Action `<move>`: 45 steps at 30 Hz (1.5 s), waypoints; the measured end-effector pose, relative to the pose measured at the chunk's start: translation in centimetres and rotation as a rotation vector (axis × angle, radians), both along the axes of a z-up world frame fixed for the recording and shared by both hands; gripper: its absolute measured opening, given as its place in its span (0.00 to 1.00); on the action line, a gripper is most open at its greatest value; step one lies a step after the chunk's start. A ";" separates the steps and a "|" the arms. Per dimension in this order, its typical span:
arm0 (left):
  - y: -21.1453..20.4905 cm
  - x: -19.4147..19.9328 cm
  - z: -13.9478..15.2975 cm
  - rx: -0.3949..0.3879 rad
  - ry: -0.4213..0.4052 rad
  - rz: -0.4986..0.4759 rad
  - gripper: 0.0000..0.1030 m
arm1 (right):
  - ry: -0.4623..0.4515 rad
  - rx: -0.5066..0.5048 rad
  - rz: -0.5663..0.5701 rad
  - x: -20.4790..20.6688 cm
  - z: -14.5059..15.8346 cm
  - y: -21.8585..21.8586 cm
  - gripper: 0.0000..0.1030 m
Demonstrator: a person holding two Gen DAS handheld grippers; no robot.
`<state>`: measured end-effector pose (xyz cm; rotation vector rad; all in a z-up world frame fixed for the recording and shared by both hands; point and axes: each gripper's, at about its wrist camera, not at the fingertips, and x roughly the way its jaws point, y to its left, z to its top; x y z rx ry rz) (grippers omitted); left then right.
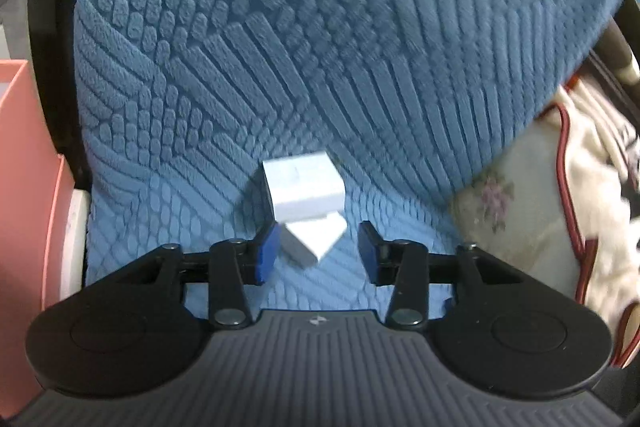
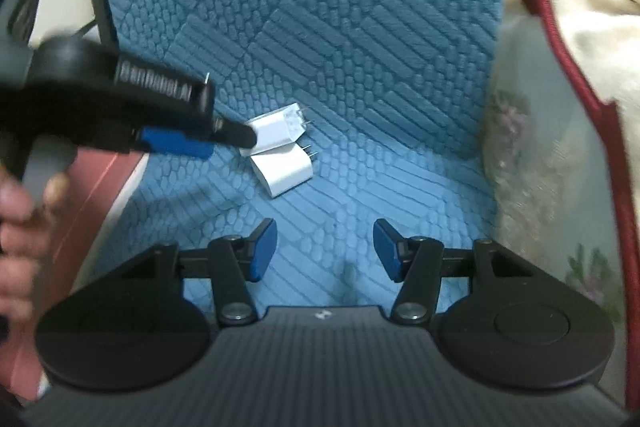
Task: Organize rigid objects
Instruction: 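Grasp the stacked white chargers with the left tool while the right tool grasps the lower charger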
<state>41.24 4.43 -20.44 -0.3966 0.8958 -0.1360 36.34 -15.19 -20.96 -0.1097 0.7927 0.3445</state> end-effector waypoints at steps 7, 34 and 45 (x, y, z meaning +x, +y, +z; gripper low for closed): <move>0.5 2.0 -0.6 0.007 0.017 0.003 0.62 | -0.039 -0.020 0.085 2.3 -1.1 1.9 0.63; 1.5 4.4 -2.6 -0.090 0.080 0.002 0.62 | -0.112 -0.048 0.290 6.8 -5.2 6.6 0.63; -0.5 5.4 -3.7 -0.018 0.078 -0.008 0.61 | -0.111 -0.106 0.279 7.1 -6.9 8.8 0.47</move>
